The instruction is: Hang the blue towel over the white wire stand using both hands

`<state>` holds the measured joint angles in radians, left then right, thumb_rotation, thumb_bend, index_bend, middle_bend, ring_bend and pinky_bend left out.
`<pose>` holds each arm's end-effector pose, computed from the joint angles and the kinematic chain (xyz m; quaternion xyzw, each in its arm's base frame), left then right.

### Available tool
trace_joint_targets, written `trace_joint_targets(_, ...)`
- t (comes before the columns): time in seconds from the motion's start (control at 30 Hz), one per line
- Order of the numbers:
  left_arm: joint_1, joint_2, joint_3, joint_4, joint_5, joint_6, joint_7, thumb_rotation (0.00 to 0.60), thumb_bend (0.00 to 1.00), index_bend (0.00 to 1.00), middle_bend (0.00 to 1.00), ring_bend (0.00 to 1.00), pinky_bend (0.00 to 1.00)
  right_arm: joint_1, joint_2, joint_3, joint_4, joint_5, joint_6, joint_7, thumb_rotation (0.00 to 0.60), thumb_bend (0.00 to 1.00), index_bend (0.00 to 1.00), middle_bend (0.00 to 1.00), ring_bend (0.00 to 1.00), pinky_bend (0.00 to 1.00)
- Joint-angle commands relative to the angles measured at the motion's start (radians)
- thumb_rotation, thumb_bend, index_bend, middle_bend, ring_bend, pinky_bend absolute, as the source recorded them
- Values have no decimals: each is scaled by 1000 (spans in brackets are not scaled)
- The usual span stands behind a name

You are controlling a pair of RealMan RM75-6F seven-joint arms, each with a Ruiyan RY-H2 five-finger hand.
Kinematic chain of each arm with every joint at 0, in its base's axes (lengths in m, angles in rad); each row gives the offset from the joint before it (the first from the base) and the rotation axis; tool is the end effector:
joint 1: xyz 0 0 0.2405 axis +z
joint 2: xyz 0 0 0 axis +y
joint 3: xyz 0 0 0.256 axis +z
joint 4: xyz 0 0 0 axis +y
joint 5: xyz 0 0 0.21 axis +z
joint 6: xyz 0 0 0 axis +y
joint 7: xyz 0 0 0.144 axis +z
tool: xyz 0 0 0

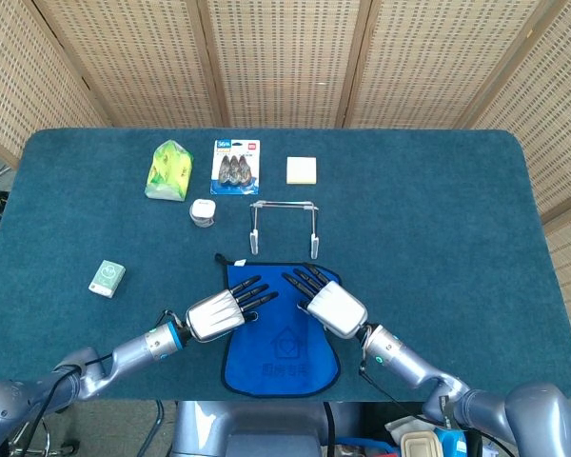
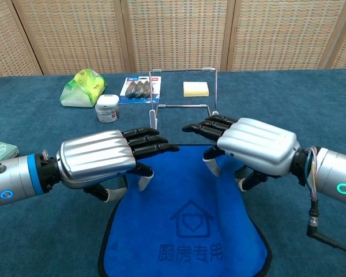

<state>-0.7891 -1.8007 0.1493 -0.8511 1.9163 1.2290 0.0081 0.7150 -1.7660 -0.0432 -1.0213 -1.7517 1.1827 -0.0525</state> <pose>-0.1641 0.2971 -0.0834 -0.8848 -0.0428 -0.3965 0.2411 -0.1620 -0.3005 -0.0709 0.8361 -0.1627 0.4242 0.3075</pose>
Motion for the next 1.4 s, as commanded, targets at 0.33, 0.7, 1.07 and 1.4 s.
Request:
trace_joint_targets(0.33, 10, -11, -6, 0, -35, 3, -23, 600, 509, 757, 0, 0, 0, 4, 5, 5, -13, 3, -2, -8, 600, 448, 565, 14, 0, 0)
trace_joint_targets(0.7, 45, -8, -42, 23, -49, 147, -64, 600, 518, 847, 0, 0, 0, 4, 50, 24, -84, -22, 63, -34, 600, 465, 572, 15, 0, 0)
trace_joint_targets(1.07, 49, 38, -122, -28, -82, 257, -31, 600, 518, 846, 0, 0, 0, 34, 165, 116, -298, 15, 52, -167, 600, 467, 577, 15, 0, 0)
trace_joint_targets(1.4, -12, 94, -235, -215, -139, 216, 79, 600, 518, 847, 0, 0, 0, 88, 276, 272, -477, 153, -27, -270, 600, 466, 579, 15, 0, 0)
